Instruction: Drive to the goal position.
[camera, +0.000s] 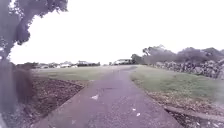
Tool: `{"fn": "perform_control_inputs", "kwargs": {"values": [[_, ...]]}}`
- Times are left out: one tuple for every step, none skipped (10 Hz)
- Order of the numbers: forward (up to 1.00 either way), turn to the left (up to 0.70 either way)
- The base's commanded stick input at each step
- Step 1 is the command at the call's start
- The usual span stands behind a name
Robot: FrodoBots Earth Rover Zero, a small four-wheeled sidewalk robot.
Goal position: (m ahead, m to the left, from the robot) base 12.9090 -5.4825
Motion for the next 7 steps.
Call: {"fn": "perform_control_inputs", "kwargs": {"values": [[0.85, 0.0], [0.85, 0.0], [0.85, 0.0], [0.85, 0.0], [0.85, 0.0], [0.85, 0.0], [0.85, 0.0]]}}
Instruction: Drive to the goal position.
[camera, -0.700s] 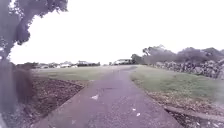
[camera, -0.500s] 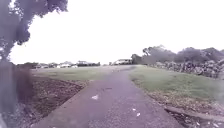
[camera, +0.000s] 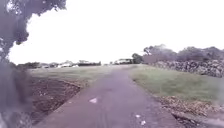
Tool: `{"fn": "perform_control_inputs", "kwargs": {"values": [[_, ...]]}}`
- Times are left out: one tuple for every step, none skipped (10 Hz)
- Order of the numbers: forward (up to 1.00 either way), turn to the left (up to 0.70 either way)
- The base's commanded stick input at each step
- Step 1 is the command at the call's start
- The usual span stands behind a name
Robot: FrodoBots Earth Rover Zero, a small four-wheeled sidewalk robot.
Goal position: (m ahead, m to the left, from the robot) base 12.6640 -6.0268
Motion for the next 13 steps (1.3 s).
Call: {"fn": "perform_control_inputs", "kwargs": {"values": [[0.85, 0.0], [0.85, 0.0], [0.85, 0.0], [0.85, 0.0], [0.85, 0.0], [0.85, 0.0], [0.85, 0.0], [0.85, 0.0], [0.85, 0.0], [0.85, 0.0], [0.85, 0.0], [0.85, 0.0], [0.85, -0.03]]}}
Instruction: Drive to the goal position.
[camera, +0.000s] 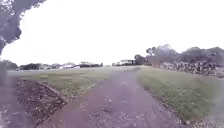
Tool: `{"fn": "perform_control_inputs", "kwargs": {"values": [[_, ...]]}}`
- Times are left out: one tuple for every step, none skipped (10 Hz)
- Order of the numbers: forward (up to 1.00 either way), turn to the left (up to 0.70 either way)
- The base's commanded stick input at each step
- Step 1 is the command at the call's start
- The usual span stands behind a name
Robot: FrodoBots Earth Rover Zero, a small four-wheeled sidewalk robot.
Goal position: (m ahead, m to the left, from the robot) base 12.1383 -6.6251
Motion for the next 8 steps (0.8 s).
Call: {"fn": "perform_control_inputs", "kwargs": {"values": [[0.85, -0.09], [0.85, -0.09], [0.85, -0.09], [0.85, -0.09], [0.85, -0.29], [0.85, -0.19], [0.85, -0.09], [0.85, 0.0]]}}
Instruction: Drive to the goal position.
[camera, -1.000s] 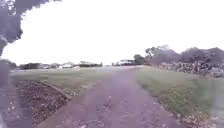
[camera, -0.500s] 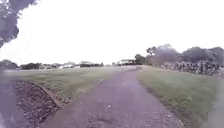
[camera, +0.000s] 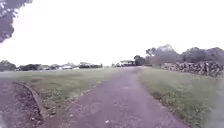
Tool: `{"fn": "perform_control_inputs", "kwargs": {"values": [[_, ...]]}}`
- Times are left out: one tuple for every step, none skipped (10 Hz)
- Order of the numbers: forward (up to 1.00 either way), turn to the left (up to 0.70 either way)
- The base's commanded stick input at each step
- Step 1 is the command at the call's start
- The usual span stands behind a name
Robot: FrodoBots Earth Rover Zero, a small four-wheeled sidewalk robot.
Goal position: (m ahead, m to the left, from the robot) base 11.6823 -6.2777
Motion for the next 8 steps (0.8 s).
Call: {"fn": "perform_control_inputs", "kwargs": {"values": [[0.85, 0.0], [0.85, 0.0], [0.85, 0.0], [0.85, 0.0], [0.85, 0.0], [0.85, 0.0], [0.85, 0.0], [0.85, 0.0]]}}
